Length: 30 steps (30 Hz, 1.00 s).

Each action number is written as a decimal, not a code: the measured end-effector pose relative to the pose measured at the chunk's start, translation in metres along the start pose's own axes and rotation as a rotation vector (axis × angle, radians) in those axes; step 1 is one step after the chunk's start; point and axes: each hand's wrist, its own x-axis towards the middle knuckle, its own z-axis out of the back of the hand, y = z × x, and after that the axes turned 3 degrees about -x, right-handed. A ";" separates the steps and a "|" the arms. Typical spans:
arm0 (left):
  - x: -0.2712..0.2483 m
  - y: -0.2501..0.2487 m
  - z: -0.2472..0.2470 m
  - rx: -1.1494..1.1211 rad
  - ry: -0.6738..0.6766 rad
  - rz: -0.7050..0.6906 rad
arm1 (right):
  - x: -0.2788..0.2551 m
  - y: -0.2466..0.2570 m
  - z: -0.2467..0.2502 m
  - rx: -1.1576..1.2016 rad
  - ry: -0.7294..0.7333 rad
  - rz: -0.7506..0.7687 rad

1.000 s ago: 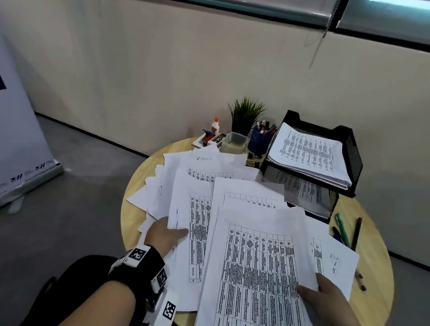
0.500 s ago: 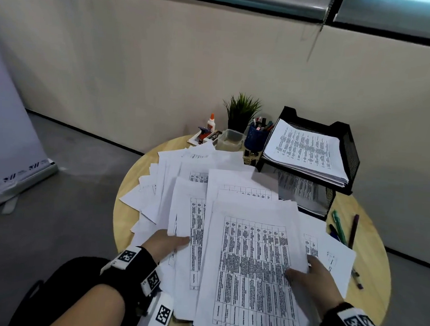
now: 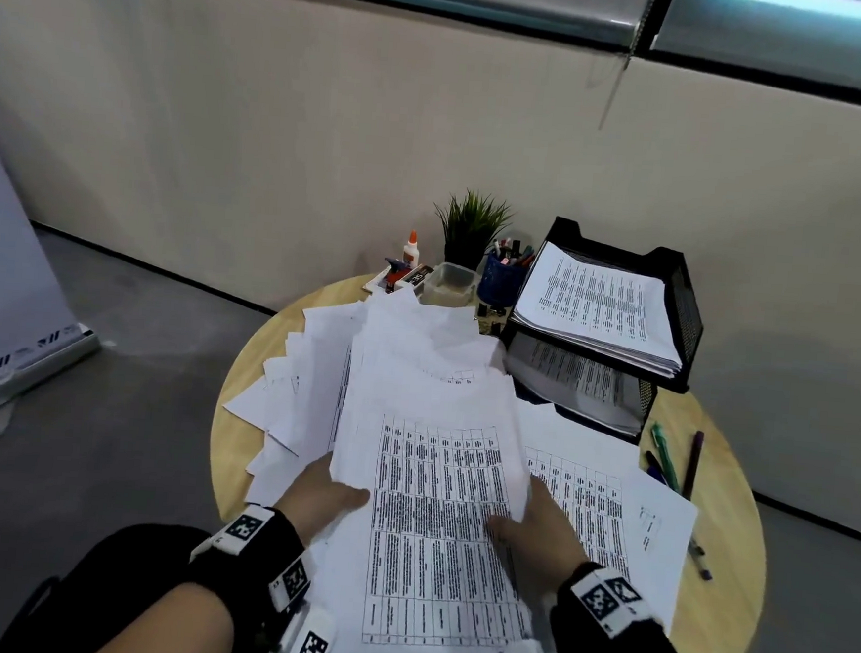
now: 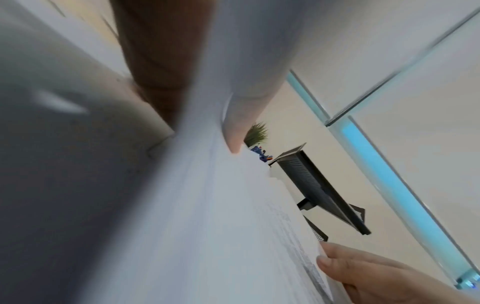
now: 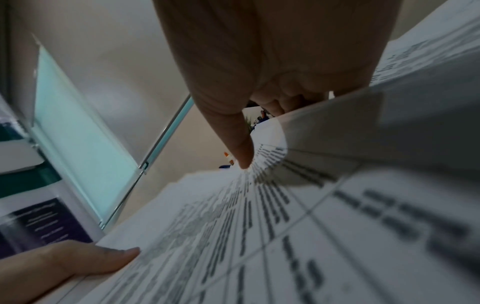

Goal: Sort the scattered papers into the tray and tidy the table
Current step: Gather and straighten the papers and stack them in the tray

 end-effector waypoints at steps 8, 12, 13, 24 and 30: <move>-0.023 -0.023 0.006 -0.099 0.006 -0.178 | -0.004 0.001 0.023 0.416 0.033 -0.080; -0.034 -0.030 0.014 -0.158 0.070 -0.205 | -0.020 0.011 0.031 0.627 0.114 -0.029; -0.036 -0.033 0.016 -0.172 0.093 -0.208 | -0.022 0.012 0.032 0.690 0.148 -0.015; -0.032 -0.078 0.000 -0.145 0.127 -0.319 | -0.050 0.058 0.084 0.953 0.108 0.306; -0.026 -0.140 -0.032 -0.225 0.090 -0.521 | -0.062 0.094 0.117 0.858 -0.146 0.467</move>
